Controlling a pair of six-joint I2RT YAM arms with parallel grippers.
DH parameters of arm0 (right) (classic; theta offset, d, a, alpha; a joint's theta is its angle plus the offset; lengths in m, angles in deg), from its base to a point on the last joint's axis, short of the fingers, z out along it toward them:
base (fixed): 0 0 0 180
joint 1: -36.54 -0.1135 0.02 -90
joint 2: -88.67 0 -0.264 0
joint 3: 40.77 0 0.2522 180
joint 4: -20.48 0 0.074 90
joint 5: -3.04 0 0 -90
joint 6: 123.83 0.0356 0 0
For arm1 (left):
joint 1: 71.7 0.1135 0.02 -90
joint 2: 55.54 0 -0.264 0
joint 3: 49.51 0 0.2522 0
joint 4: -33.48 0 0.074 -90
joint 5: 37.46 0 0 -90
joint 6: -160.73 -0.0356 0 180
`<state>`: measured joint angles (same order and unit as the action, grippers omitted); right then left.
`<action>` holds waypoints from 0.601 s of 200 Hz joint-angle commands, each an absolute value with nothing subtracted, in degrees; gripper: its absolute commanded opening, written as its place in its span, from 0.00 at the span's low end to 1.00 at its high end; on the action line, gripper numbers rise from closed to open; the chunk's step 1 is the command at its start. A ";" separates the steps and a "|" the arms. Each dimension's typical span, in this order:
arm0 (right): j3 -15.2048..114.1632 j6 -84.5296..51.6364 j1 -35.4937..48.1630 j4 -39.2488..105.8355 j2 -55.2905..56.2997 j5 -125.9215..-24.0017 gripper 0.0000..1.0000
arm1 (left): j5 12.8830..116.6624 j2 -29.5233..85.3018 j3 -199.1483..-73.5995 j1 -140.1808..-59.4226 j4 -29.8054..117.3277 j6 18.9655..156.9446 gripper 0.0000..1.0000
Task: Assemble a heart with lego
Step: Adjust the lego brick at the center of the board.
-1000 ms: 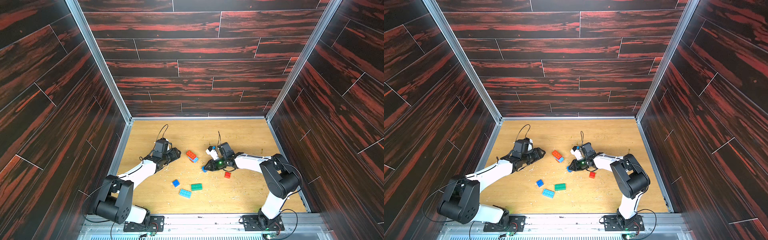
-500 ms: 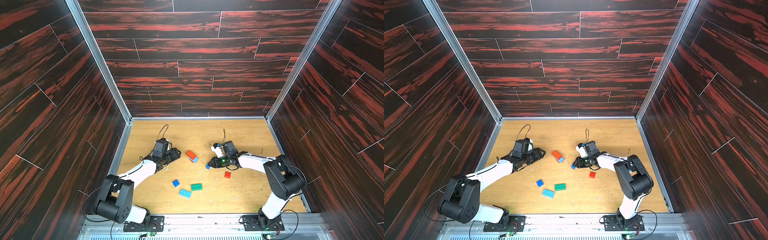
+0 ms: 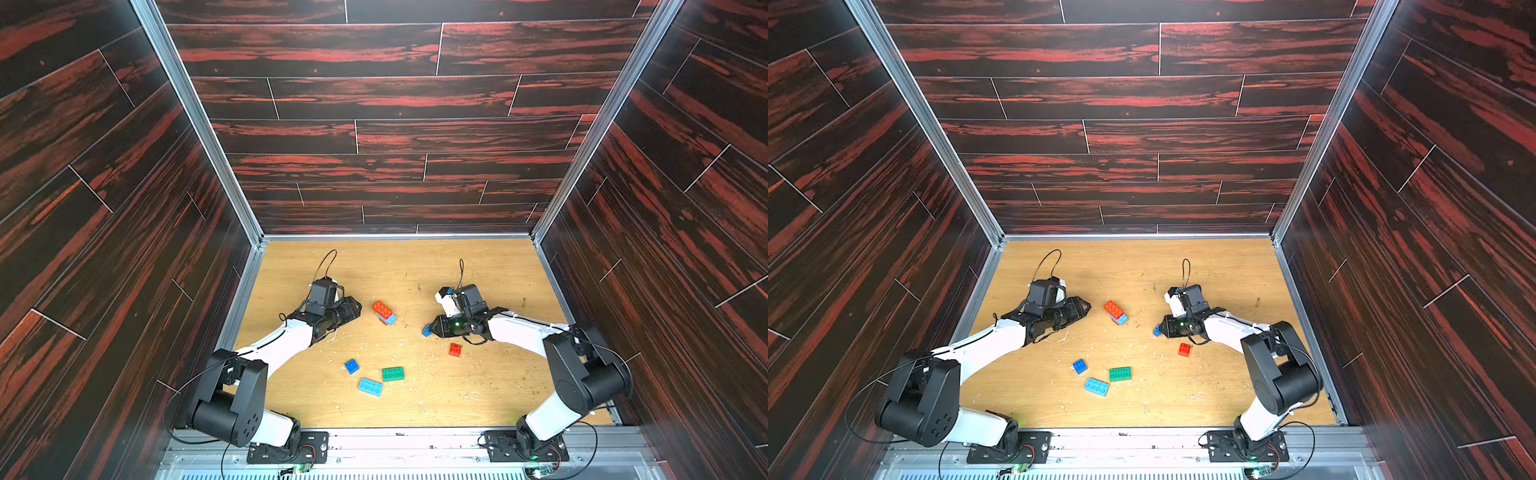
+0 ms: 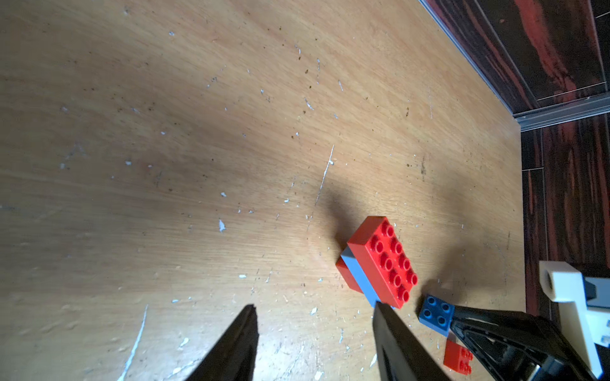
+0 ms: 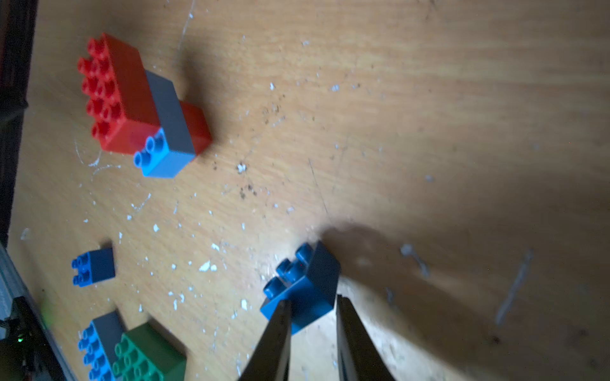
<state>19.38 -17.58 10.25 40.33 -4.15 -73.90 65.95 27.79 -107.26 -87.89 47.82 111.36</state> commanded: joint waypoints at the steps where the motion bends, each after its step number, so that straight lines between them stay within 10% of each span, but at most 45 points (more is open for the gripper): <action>1: 17.34 -17.84 10.57 42.60 -1.86 -76.43 0.26 | 65.25 27.14 -108.27 -87.61 49.26 110.30 0.60; 120: 27.39 -26.39 4.91 47.49 -2.81 -85.01 0.29 | 64.62 26.05 -108.88 -87.62 49.24 110.98 0.60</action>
<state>22.27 -22.65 7.76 45.66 0.71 -81.03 65.32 27.66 -107.32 -87.89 48.61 111.25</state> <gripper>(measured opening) 0.285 0.601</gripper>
